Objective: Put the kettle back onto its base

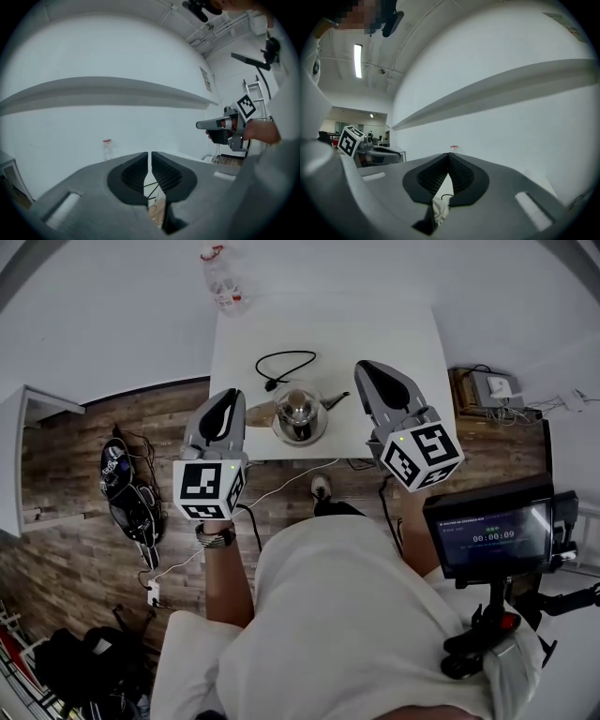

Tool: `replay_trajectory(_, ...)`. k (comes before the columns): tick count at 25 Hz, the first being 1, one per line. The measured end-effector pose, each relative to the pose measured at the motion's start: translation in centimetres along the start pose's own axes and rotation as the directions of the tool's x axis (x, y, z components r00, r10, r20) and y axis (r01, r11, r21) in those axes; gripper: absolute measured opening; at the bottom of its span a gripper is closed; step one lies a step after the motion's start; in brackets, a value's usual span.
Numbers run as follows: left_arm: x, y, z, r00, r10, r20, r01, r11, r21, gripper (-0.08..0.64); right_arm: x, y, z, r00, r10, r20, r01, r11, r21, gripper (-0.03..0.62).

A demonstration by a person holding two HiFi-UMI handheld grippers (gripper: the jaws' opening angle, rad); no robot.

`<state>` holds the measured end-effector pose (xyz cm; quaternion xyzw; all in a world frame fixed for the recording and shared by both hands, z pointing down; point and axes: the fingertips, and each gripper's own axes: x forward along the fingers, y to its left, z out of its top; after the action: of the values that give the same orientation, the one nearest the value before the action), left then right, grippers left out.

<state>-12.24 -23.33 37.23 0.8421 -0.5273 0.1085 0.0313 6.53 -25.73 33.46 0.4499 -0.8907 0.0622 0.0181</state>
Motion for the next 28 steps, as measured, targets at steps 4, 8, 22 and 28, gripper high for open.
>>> replay_trajectory(4,-0.1,-0.3,1.9,0.999,-0.011,0.038,0.01,1.0,0.023,0.018,-0.1,0.2,1.2,1.0,0.008,0.026,-0.007,1.0,-0.013,0.003)
replay_trajectory(8,-0.2,-1.0,3.6,0.997,-0.032,0.068,0.028,0.997,0.066,0.006,-0.4,0.2,2.0,0.999,0.0,0.034,0.001,1.0,-0.028,0.003)
replay_trajectory(22,0.1,-1.8,5.1,0.995,-0.034,0.089,0.02,0.988,0.152,0.006,-0.7,-0.3,2.5,0.999,-0.04,0.011,0.04,0.999,-0.03,0.002)
replay_trajectory(28,0.2,-1.9,4.1,0.997,-0.039,0.065,0.03,0.989,0.143,0.006,-0.7,-0.4,2.1,0.999,-0.041,0.003,0.041,0.999,-0.021,0.002)
